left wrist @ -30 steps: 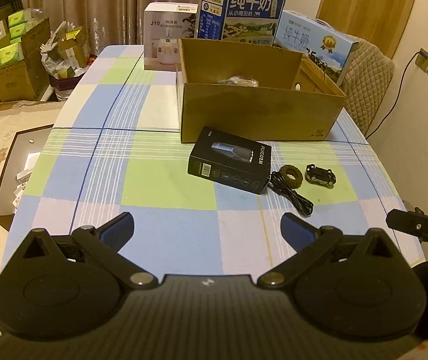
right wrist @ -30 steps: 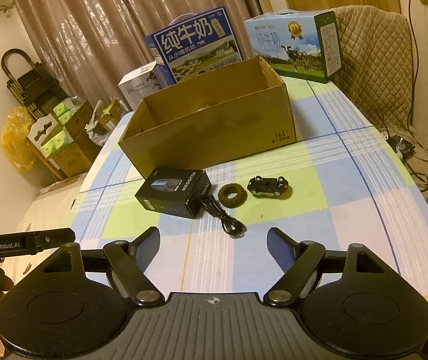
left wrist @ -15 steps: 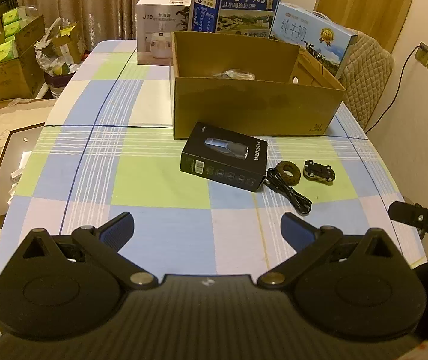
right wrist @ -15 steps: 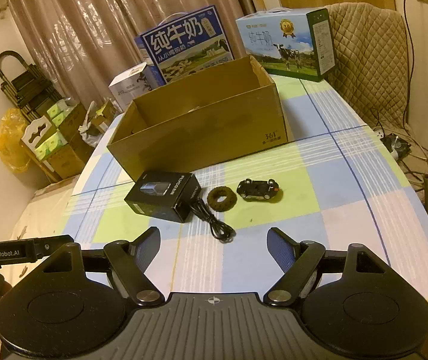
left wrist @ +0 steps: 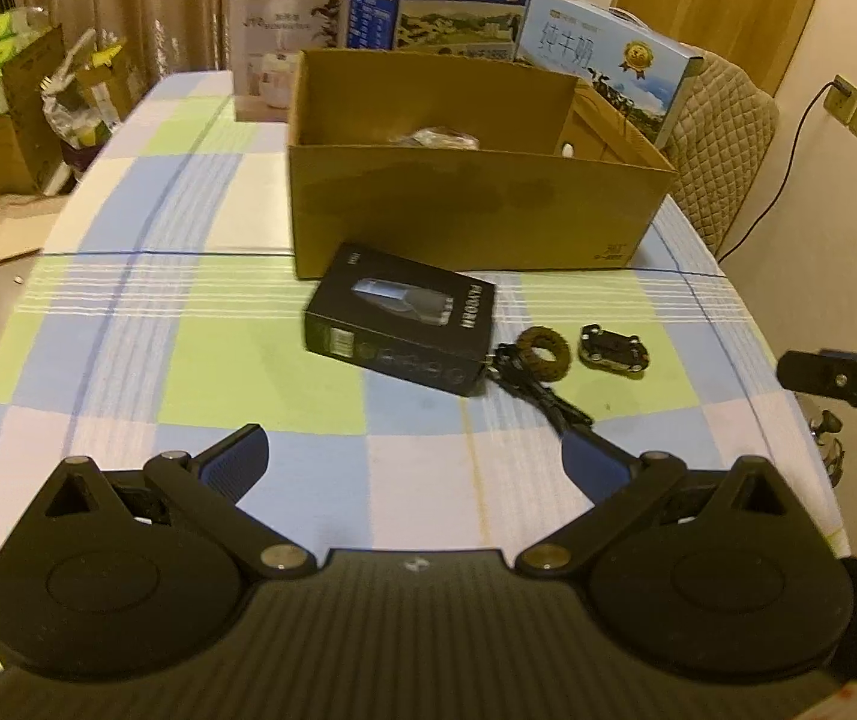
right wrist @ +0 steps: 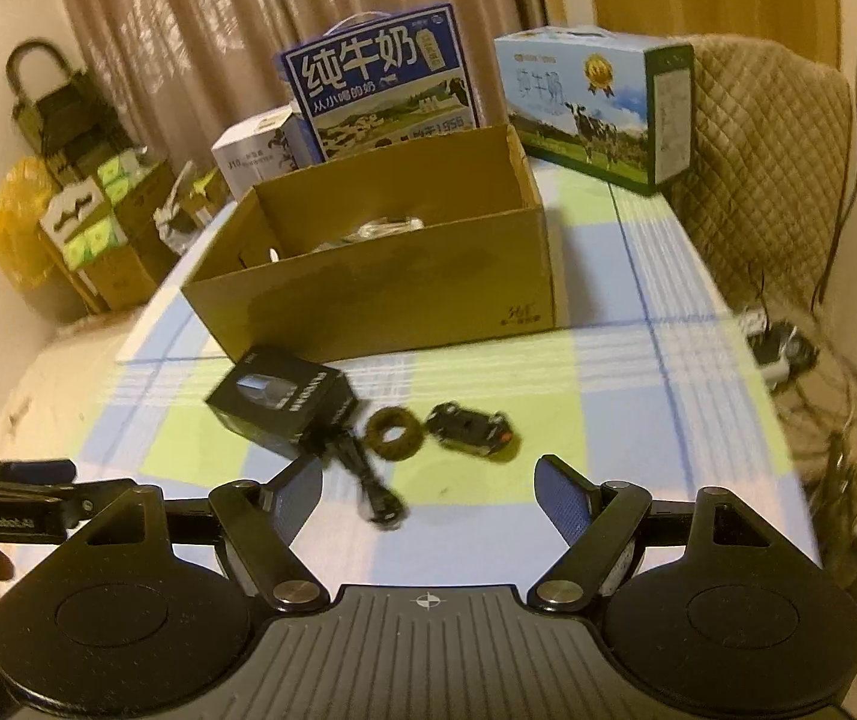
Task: Organize objects
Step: 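Grasp the black cable with the left tool while the right tool grasps the black toy car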
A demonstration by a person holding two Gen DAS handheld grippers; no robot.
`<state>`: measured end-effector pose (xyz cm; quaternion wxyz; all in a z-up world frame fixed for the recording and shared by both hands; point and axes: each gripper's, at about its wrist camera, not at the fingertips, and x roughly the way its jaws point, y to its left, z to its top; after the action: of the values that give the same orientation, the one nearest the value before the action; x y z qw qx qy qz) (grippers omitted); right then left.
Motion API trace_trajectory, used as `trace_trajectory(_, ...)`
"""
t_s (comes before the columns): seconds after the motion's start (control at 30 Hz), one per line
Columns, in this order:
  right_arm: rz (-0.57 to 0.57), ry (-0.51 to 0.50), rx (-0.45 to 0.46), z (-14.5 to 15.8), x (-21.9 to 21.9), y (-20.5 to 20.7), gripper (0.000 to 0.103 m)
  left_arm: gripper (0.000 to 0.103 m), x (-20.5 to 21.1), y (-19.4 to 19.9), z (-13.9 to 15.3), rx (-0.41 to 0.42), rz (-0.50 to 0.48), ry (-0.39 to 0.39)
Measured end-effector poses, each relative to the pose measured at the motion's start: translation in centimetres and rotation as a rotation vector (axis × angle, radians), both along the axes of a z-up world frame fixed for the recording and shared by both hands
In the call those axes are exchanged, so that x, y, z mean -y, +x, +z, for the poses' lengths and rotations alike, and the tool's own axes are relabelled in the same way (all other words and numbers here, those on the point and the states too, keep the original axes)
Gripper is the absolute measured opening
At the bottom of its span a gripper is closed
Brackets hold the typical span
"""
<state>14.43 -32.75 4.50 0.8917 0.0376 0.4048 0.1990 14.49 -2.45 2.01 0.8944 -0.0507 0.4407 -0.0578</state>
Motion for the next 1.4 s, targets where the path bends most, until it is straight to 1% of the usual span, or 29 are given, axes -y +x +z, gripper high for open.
trace_trajectory(0.17, 0.066, -0.079, 0.022, -1.0, 0.5, 2.1, 0.076, 0.102, 2.2, 1.6, -1.2, -0.014, -0.021, -0.029)
trace_trajectory(0.33, 0.135, -0.138, 0.026, -2.9, 1.0, 4.3, 0.076, 0.101, 4.7, 3.0, -3.2, -0.033, -0.04, -0.051)
trace_trajectory(0.4, 0.158, -0.147, 0.022, -3.8, 1.2, 5.1, 0.076, 0.093, 5.6, 3.6, -4.1, -0.042, -0.048, -0.06)
trace_trajectory(0.47, 0.186, -0.152, 0.017, -4.7, 1.2, 5.7, 0.076, 0.09, 6.3, 4.2, -5.1, -0.049, -0.045, -0.071)
trace_trajectory(0.53, 0.212, -0.165, 0.01, -5.6, 1.2, 6.2, 0.076, 0.085, 7.0, 4.8, -5.9, -0.054, -0.042, -0.074)
trace_trajectory(0.6, 0.234, -0.174, 0.001, -6.4, 1.2, 6.8, 0.075, 0.077, 7.6, 5.3, -6.7, -0.06, -0.04, -0.074)
trace_trajectory(0.63, 0.245, -0.179, -0.005, -6.9, 1.2, 7.2, 0.075, 0.074, 7.8, 5.6, -7.1, -0.061, -0.038, -0.077)
trace_trajectory(0.67, 0.254, -0.182, -0.008, -7.2, 1.1, 7.4, 0.072, 0.07, 8.0, 5.8, -7.4, -0.063, -0.036, -0.081)
trace_trajectory(0.73, 0.273, -0.186, -0.016, -7.9, 1.1, 7.9, 0.068, 0.065, 8.4, 6.3, -8.1, -0.072, -0.032, -0.087)
trace_trajectory(0.8, 0.27, -0.182, -0.024, -8.5, 1.2, 8.5, 0.066, 0.05, 8.7, 6.8, -8.7, -0.085, -0.028, -0.095)
trace_trajectory(0.9, 0.268, -0.173, -0.039, -9.3, 1.3, 9.1, 0.064, 0.04, 9.2, 7.6, -9.5, -0.093, -0.021, -0.11)
trace_trajectory(1.07, 0.292, -0.202, -0.039, -10.2, 0.9, 9.6, 0.064, 0.035, 10.3, 8.6, -10.4, -0.104, -0.03, -0.091)
trace_trajectory(1.1, 0.298, -0.203, -0.04, -10.3, 0.8, 9.7, 0.064, 0.031, 10.5, 8.7, -10.6, -0.104, -0.031, -0.087)
trace_trajectory(1.13, 0.307, -0.203, -0.041, -10.4, 0.7, 9.7, 0.064, 0.03, 10.6, 8.8, -10.7, -0.106, -0.034, -0.084)
trace_trajectory(1.23, 0.343, -0.208, -0.041, -10.6, 0.0, 10.1, 0.063, 0.017, 10.7, 8.7, -10.8, -0.103, -0.058, -0.059)
trace_trajectory(1.4, 0.427, -0.252, -0.026, -11.3, -1.8, 10.9, 0.057, 0.015, 10.1, 7.5, -10.6, -0.111, -0.117, -0.026)
